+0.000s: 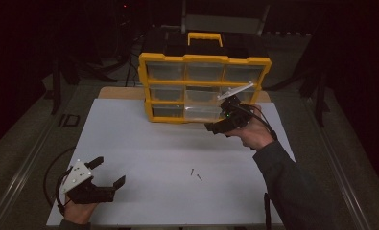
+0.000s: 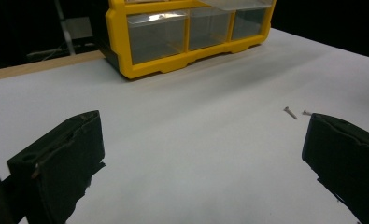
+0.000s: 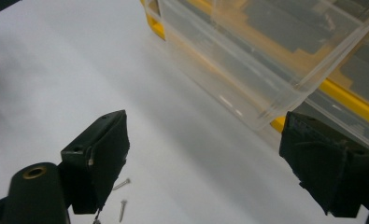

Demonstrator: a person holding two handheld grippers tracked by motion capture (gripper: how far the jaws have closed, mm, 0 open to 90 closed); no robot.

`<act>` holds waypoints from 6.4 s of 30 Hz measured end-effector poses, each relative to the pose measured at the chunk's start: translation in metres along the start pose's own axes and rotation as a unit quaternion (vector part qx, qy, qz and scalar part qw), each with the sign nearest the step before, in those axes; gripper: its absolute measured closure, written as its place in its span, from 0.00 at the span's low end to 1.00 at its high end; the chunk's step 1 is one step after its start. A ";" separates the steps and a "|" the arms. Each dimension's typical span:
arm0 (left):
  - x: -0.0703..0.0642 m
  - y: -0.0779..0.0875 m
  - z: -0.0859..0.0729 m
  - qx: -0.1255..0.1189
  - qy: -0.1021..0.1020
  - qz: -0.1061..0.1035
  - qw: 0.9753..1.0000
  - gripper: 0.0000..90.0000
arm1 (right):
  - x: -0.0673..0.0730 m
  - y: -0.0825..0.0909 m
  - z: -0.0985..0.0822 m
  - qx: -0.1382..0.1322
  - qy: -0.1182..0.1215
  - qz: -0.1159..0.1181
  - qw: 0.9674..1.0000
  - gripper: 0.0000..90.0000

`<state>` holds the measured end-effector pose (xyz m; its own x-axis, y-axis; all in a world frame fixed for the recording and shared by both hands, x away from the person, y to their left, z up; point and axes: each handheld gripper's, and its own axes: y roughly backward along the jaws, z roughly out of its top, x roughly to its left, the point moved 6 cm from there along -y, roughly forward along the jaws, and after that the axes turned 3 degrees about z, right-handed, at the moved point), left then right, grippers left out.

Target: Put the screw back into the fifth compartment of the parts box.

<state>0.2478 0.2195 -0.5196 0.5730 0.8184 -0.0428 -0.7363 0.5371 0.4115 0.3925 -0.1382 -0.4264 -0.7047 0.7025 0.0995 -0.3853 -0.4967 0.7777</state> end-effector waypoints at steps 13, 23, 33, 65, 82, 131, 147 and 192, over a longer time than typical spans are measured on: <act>0.000 0.001 0.001 -0.003 0.002 0.002 1.000 0.00 | 0.009 -0.010 -0.014 0.006 0.007 0.009 1.000 0.17; 0.001 0.001 0.001 -0.002 0.001 0.003 1.000 0.00 | 0.018 -0.024 -0.027 0.020 0.017 0.011 1.000 0.17; 0.000 0.002 0.002 -0.003 0.001 0.002 1.000 0.00 | 0.026 -0.037 -0.037 0.029 0.025 0.016 0.999 0.17; 0.000 0.002 0.002 -0.003 0.002 0.004 1.000 0.00 | 0.050 -0.082 -0.082 0.063 0.034 0.032 0.997 0.18; 0.000 0.001 0.001 -0.001 0.002 0.003 1.000 0.00 | 0.056 -0.093 -0.102 0.067 0.034 0.041 0.996 0.21; -0.002 0.000 0.001 0.000 0.000 0.000 1.000 0.00 | 0.074 -0.114 -0.132 0.139 0.092 0.049 0.985 0.97; -0.001 0.001 0.001 -0.002 0.002 0.001 1.000 0.00 | 0.071 -0.113 -0.131 0.139 0.081 0.058 0.985 0.97; -0.002 0.001 0.002 -0.002 0.001 0.001 1.000 0.00 | 0.061 -0.070 -0.075 0.083 0.048 0.070 0.993 0.97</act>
<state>0.2468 0.2184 -0.5176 0.5702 0.8204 -0.0436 -0.7394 0.5356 0.4079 0.3318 -0.0995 -0.5214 -0.8011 0.5763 0.1614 -0.1804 -0.4896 0.8530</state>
